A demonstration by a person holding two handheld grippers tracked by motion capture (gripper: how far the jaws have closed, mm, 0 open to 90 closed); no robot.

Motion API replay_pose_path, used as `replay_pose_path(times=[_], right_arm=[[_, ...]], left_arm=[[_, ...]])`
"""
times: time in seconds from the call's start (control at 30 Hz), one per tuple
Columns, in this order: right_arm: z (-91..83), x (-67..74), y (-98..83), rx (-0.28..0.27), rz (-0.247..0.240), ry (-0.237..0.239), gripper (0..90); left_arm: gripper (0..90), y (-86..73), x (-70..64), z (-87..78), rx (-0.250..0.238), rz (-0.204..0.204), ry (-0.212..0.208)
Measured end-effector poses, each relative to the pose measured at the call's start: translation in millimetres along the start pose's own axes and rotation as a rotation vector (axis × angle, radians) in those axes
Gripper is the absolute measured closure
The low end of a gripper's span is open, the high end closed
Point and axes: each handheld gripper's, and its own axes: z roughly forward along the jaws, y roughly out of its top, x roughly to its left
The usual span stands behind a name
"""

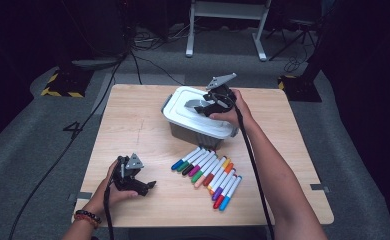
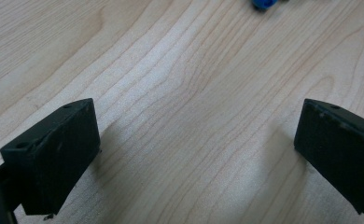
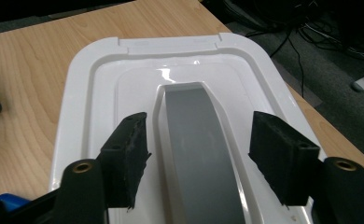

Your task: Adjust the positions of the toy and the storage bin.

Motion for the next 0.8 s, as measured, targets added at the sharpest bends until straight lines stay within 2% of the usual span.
replay_pose_path(times=[0.1, 0.13, 0.17, 0.23, 0.27, 0.3, 0.37, 0.8], right_arm=[[1.4, -1.2, -0.4, -0.005, 0.001, -0.005, 44.8], [3.4, -2.8, -2.0, -0.015, 0.035, -0.007, 48.6], [3.4, -2.8, -2.0, -0.015, 0.035, -0.007, 48.6], [5.6, -2.6, -3.4, -0.018, 0.040, 0.013, 55.5], [5.6, -2.6, -3.4, -0.018, 0.040, 0.013, 55.5], [4.4, -1.3, -2.6, -0.030, 0.031, 0.025, 60.7], [2.1, -0.9, -1.4, -0.042, 0.023, 0.025, 61.8], [-2.8, 0.9, 0.8, -0.039, -0.022, 0.036, 65.8]], left_arm=[[0.5, 0.0, 0.0, 0.0, 0.000, 0.000, 0.000], [0.5, 0.0, 0.0, 0.0, 0.000, 0.000, 0.000], [0.5, 0.0, 0.0, 0.0, 0.000, 0.000, 0.000], [0.5, 0.0, 0.0, 0.0, -0.001, 0.000, 0.000], [0.5, 0.0, 0.0, 0.0, 0.000, 0.000, 0.000], [0.5, 0.0, 0.0, 0.0, 0.000, 0.000, 0.000], [0.5, 0.0, 0.0, 0.0, 0.000, 0.000, 0.000], [0.5, 0.0, -0.1, 0.0, 0.000, 0.000, 0.000]])
